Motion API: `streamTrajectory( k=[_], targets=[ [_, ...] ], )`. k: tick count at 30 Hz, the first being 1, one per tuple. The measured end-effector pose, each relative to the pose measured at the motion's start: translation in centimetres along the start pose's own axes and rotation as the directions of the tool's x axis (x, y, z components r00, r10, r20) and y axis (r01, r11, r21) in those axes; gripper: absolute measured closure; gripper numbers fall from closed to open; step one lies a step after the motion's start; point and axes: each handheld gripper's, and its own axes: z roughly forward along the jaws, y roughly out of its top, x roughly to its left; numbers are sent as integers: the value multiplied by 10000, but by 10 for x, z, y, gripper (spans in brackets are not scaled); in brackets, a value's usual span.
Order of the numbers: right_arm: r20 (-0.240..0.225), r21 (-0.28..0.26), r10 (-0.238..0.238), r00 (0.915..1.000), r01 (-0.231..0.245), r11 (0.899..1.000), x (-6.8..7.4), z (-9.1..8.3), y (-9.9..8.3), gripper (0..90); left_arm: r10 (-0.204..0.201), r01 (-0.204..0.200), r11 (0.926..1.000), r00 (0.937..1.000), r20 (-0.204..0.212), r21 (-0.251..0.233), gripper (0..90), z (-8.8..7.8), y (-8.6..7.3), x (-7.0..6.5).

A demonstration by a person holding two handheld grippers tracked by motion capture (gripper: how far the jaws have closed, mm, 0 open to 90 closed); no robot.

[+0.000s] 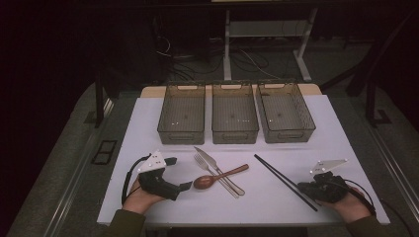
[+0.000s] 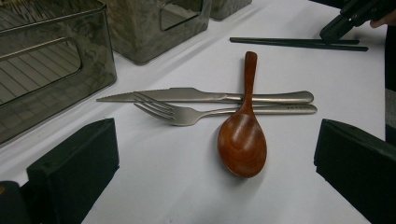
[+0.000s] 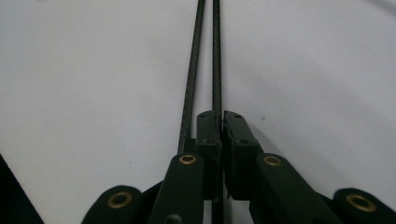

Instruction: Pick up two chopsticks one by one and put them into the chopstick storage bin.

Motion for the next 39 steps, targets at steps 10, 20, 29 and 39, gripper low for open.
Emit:
streamTrajectory(
  k=[10,20,29,39],
  targets=[
    [-67,-299,60,10000,-61,9995,-4,-4,-1,845,8,-8,10000,10000,6,-7,0,0,0,0],
    [-195,-874,19,9998,-36,9962,-9,-11,0,845,21,-20,10000,10000,48,-46,0,1,0,0],
    [-343,-1427,119,9993,-167,9896,-11,-18,2,845,32,-32,10000,10000,57,-14,0,1,0,0],
    [-577,-2079,90,9983,-209,9779,-14,-29,4,845,120,-120,9999,9998,148,-27,0,3,0,0]
  ],
)
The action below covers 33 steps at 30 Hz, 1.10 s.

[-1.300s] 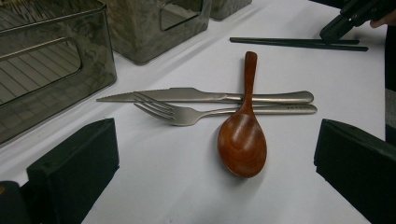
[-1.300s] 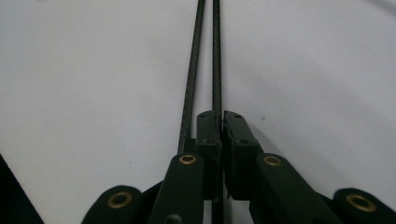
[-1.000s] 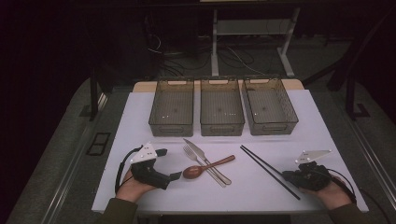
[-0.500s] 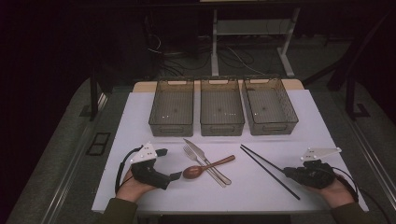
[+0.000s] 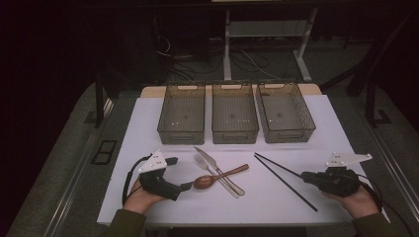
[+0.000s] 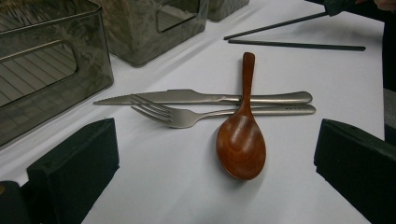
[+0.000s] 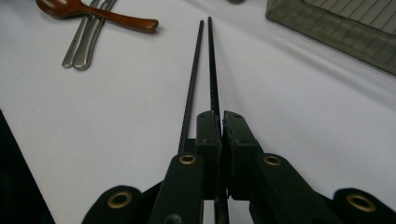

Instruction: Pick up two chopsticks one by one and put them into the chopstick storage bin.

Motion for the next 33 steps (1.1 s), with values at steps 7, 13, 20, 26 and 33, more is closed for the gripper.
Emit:
streamTrajectory(
  k=[7,13,20,26,33],
  targets=[
    [-120,-449,-80,9999,74,9990,0,-5,5,845,-14,14,10000,10000,26,-62,0,1,0,0],
    [-234,-789,-68,9997,49,9969,-1,-9,10,845,10,-10,10000,10000,36,-62,0,2,0,-1],
    [-406,-1048,-153,9991,109,9944,-2,-9,19,845,74,-74,10000,10000,40,2,0,4,0,-1],
    [-519,-1262,-340,9981,272,9916,1,-8,31,845,118,-119,9999,9999,57,54,0,9,-1,1],
    [-697,-1452,-451,9965,346,9888,2,-5,41,845,-113,112,9999,9998,143,57,0,11,-1,1]
  ],
)
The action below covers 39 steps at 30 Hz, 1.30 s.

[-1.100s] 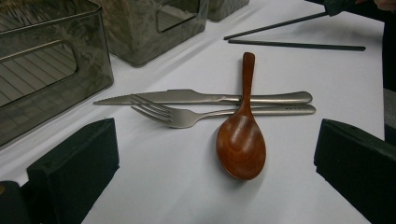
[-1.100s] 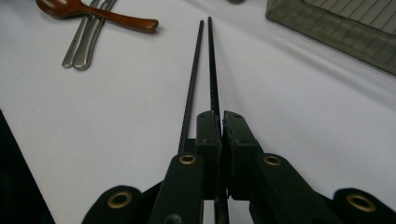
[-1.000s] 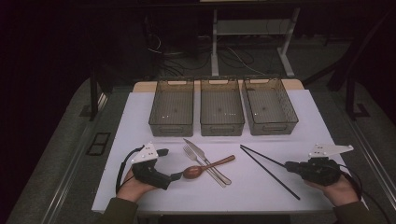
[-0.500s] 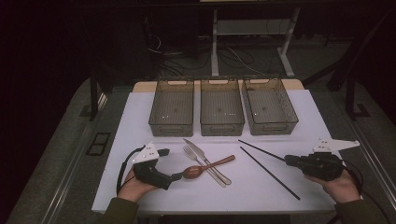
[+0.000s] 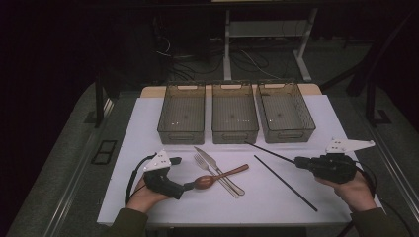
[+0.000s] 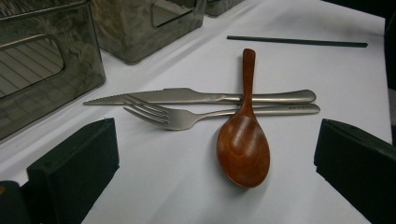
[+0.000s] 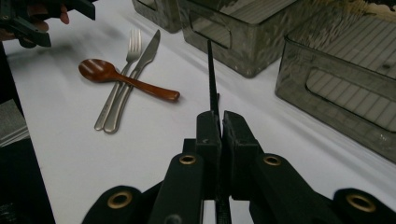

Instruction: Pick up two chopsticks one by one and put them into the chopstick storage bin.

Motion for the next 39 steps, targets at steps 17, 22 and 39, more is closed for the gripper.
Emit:
streamTrajectory(
  k=[17,22,39],
  targets=[
    [-195,-430,-244,9995,235,9988,0,14,32,845,-28,28,10000,10000,42,24,0,1,-1,-1],
    [-267,-431,-281,9993,269,9987,-2,23,43,845,-14,14,10000,10000,60,24,0,1,-1,-1],
    [-102,-465,-542,9985,536,9975,-1,65,88,845,-149,149,9997,9999,10,-169,0,-1,0,0]
  ],
)
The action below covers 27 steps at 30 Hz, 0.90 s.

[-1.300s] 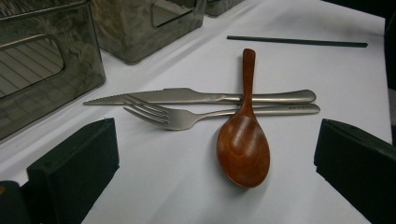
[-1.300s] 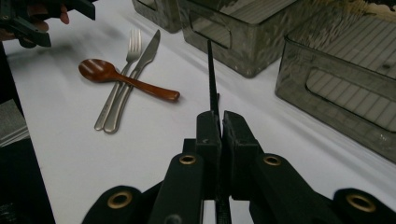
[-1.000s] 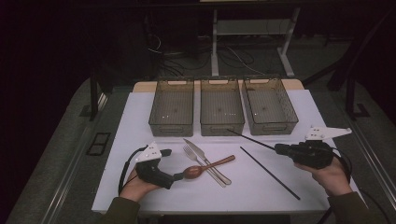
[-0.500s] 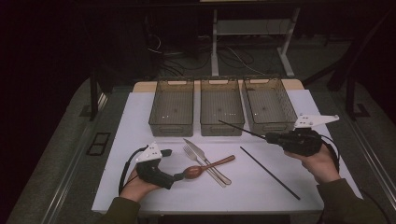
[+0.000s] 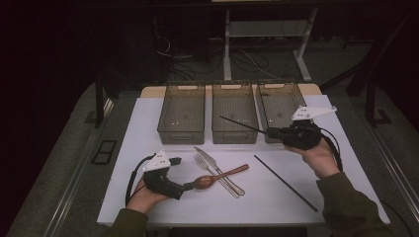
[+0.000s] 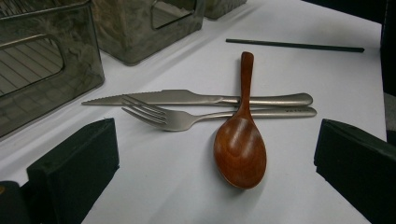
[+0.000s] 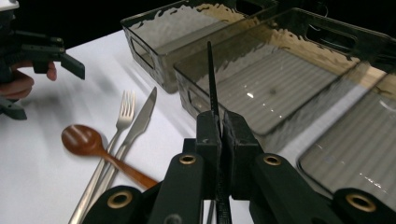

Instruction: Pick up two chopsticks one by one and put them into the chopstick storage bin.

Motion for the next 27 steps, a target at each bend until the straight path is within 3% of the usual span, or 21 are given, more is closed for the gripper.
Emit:
streamTrajectory(
  k=[13,27],
  targets=[
    [-109,365,-190,9998,194,9991,11,51,38,845,61,-61,10000,10000,44,1,0,1,0,0],
    [13,759,-142,9999,140,9970,16,96,59,845,60,-59,10000,9999,97,-42,0,2,1,-1]
  ],
)
